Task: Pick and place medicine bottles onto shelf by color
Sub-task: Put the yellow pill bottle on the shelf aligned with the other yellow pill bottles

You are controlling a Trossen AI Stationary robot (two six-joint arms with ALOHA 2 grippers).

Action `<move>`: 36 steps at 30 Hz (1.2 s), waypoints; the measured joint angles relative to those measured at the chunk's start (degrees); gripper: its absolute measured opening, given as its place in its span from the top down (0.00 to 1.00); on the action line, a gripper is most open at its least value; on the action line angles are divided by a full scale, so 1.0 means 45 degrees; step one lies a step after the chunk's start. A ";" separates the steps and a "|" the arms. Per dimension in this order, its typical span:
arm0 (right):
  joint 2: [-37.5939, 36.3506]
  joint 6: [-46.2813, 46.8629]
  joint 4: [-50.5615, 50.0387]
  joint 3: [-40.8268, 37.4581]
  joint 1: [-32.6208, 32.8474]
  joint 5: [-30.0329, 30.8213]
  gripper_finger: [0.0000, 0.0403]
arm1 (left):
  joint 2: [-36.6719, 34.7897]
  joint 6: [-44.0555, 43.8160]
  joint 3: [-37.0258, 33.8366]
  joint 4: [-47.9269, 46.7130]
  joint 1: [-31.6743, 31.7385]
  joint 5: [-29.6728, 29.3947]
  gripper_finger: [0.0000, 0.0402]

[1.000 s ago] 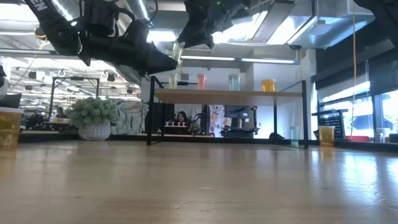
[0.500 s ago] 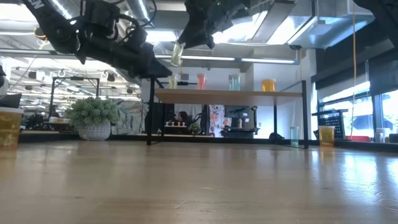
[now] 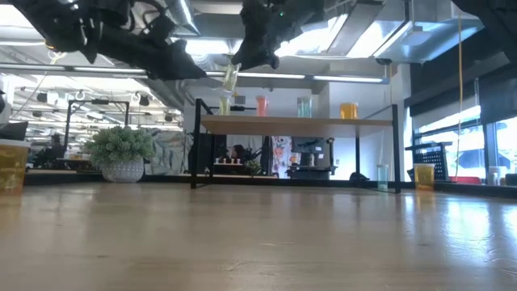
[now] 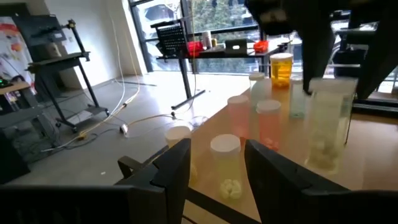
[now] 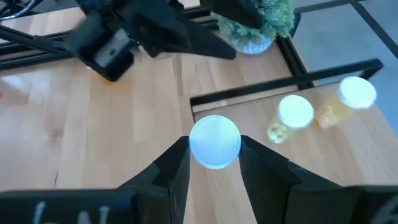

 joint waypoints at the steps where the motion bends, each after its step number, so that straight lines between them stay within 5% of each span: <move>1: 0.0120 -0.0018 0.0256 0.0000 0.0000 -0.0021 0.67 | -0.0242 0.0001 0.0000 -0.0160 -0.0002 -0.0001 0.64; 13: 0.1071 -0.0345 0.0613 0.0000 0.0000 -0.0220 0.67 | -0.1836 -0.0047 -0.0004 -0.1493 -0.0005 -0.0015 0.63; 36: 0.1582 -0.0697 0.0817 0.0117 0.0000 0.0220 0.67 | -0.1880 -0.0138 -0.0005 -0.1642 -0.0005 -0.0045 0.63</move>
